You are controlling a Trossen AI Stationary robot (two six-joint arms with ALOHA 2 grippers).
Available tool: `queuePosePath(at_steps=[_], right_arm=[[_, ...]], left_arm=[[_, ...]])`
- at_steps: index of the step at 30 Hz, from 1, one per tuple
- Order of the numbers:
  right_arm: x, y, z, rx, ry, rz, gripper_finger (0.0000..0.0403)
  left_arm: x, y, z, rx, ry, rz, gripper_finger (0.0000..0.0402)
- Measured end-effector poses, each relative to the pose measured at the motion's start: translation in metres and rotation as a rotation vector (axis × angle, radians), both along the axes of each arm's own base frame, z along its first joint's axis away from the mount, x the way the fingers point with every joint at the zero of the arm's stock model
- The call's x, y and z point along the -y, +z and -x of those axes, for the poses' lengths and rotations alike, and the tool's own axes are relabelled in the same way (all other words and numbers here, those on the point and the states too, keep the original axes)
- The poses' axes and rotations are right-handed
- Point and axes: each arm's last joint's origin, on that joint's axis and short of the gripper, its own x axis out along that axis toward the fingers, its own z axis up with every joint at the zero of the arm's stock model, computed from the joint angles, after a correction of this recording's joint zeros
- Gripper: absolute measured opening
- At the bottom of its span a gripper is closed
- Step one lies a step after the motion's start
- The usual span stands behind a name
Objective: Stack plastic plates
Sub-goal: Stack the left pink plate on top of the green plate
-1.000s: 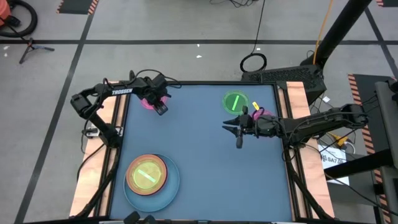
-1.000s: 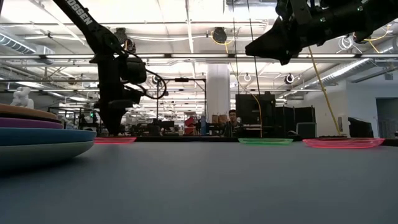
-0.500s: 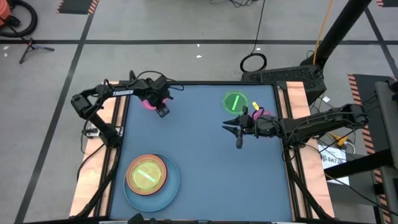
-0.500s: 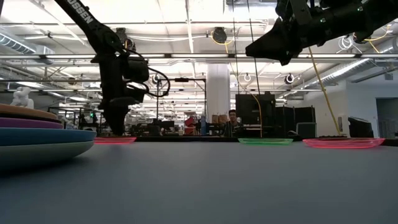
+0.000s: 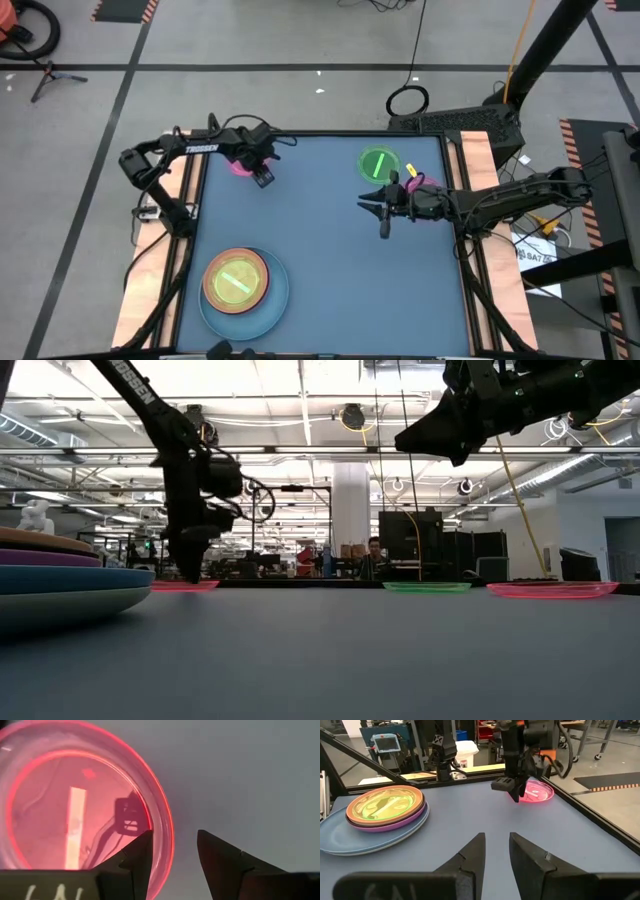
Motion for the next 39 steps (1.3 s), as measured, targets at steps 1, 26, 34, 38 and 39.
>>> queuePosePath(at_steps=[1, 26, 34, 38, 39], right_arm=[[0.000, 0.000, 0.000, 0.000, 0.000, 0.000, 0.0082], [0.000, 0.000, 0.000, 0.000, 0.000, 0.000, 0.0082], [0.000, 0.000, 0.000, 0.000, 0.000, 0.000, 0.0082], [0.000, 0.000, 0.000, 0.000, 0.000, 0.000, 0.0082], [0.000, 0.000, 0.000, 0.000, 0.000, 0.000, 0.0082]], left_arm=[[-0.001, -0.005, -0.001, -0.012, 0.000, 0.010, 0.0161], [0.002, -0.020, -0.010, -0.063, -0.017, -0.001, 0.0104], [0.006, -0.021, -0.013, -0.071, -0.032, -0.012, 0.0070], [0.010, -0.021, -0.016, -0.088, -0.045, -0.032, 0.0065], [0.011, -0.021, -0.017, -0.096, -0.048, -0.040, 0.0065]])
